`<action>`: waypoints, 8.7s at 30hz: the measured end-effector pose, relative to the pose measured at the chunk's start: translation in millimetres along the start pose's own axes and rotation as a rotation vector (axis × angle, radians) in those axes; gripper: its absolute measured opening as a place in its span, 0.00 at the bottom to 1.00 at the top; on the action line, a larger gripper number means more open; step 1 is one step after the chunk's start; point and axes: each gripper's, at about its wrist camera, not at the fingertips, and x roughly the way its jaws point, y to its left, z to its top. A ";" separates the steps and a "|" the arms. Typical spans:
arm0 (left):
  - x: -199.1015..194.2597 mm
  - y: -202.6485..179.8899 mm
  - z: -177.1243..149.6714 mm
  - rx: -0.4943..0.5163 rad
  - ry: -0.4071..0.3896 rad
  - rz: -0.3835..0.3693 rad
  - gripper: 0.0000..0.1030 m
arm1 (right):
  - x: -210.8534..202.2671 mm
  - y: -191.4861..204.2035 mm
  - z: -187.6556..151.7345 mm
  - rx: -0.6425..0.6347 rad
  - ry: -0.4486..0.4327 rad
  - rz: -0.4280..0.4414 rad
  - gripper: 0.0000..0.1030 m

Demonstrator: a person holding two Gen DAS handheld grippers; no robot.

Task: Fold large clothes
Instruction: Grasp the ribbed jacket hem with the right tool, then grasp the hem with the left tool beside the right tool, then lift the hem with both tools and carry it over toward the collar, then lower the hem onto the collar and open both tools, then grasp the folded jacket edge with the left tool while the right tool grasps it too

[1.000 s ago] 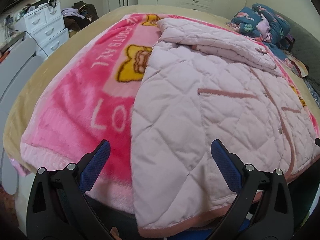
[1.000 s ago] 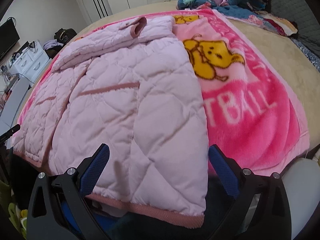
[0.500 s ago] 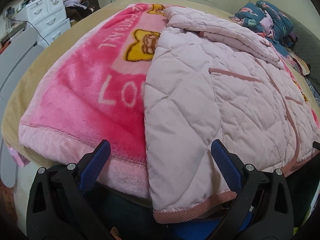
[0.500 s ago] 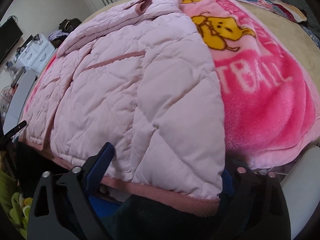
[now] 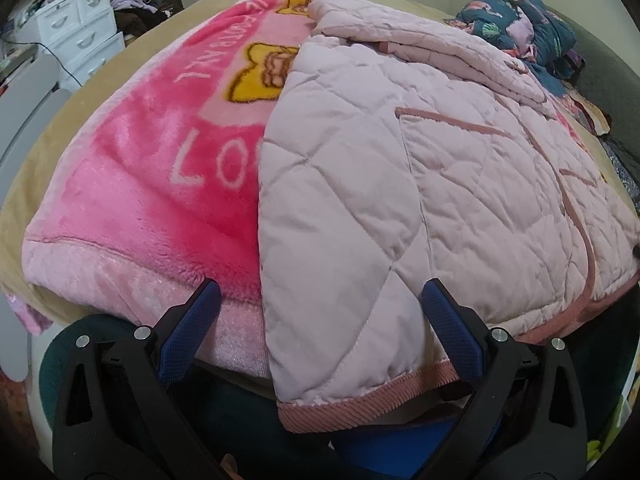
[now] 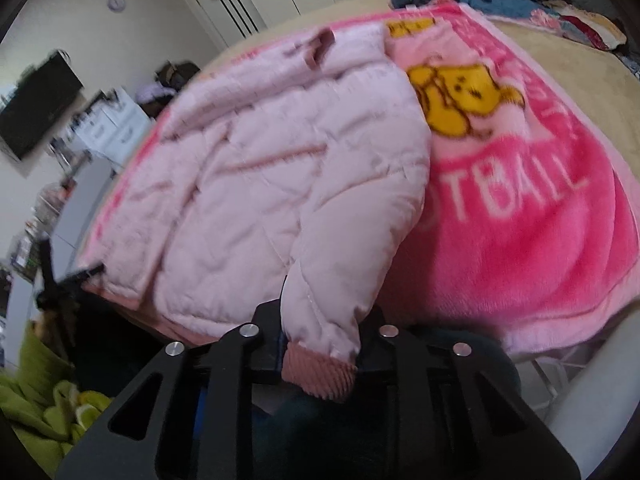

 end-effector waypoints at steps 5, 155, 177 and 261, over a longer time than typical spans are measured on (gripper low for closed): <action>-1.7 4.3 -0.7 -0.018 0.003 -0.034 0.92 | -18.2 3.4 22.2 0.007 -0.100 0.070 0.19; -33.2 -33.1 339.0 -0.051 -0.453 -0.088 0.15 | 11.7 9.4 345.0 0.139 -0.462 0.047 0.18; 57.5 -35.5 371.6 -0.034 -0.356 0.004 0.16 | 115.1 -34.1 376.8 0.197 -0.350 -0.036 0.18; 87.8 -29.3 274.2 0.062 -0.304 -0.058 0.15 | 154.0 -21.0 263.9 -0.181 -0.245 -0.224 0.22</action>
